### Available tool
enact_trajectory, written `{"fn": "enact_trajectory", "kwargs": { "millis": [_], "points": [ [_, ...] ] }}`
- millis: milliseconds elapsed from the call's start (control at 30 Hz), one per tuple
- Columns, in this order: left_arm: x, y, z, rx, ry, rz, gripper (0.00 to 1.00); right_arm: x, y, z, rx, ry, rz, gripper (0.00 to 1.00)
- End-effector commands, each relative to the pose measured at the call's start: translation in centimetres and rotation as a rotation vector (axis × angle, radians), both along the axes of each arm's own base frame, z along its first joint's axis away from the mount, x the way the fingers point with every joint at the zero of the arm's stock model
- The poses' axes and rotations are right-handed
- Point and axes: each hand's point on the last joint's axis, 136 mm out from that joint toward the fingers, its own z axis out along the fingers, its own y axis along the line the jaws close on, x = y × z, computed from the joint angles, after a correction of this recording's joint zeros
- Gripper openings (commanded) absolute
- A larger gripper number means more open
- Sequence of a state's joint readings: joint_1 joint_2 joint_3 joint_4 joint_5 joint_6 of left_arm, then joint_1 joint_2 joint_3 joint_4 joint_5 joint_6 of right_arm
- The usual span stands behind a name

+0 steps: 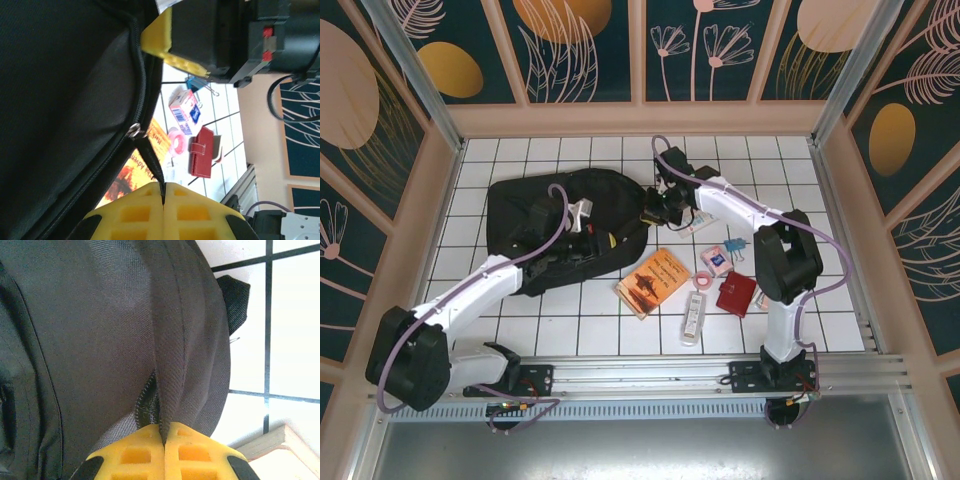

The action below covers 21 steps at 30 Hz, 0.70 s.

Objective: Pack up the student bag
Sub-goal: Unzip the student bag at the middle-left of the table.

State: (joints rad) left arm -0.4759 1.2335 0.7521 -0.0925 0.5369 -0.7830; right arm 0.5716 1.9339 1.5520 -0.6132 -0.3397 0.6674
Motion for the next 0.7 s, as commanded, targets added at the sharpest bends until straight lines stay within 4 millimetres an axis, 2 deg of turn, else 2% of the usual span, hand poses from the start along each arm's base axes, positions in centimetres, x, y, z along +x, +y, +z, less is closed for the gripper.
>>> {"fn": "enact_trajectory", "kwargs": {
  "millis": [0,233,400,500,567,633,667],
  "points": [
    [-1.3,1.2,0.3,0.030,-0.012,0.005,0.00,1.9,-3.0,-1.3,-0.100,-0.017,-0.053,0.00],
    [-2.1,5.0,-1.6,0.090,0.036,0.104,0.00,2.8,-4.3,-1.5,-0.132,-0.029,-0.073,0.00],
    [-2.6,7.5,-2.2,0.128,0.047,0.173,0.00,2.8,-4.9,-1.9,-0.134,-0.028,-0.080,0.00],
    [-3.1,7.6,-2.5,0.126,0.050,0.173,0.00,2.4,-4.1,-2.1,-0.095,-0.018,-0.060,0.00],
    [-3.3,7.5,-2.7,0.126,0.048,0.159,0.00,1.8,-2.8,-2.0,-0.043,-0.021,-0.026,0.00],
    [-3.2,7.8,-2.6,0.152,0.040,0.160,0.27,1.3,-2.3,-1.9,-0.037,-0.023,-0.011,0.02],
    [-3.0,8.2,-2.3,0.179,0.028,0.171,0.36,1.3,-2.2,-2.1,-0.046,-0.026,-0.008,0.09]
  ]
}}
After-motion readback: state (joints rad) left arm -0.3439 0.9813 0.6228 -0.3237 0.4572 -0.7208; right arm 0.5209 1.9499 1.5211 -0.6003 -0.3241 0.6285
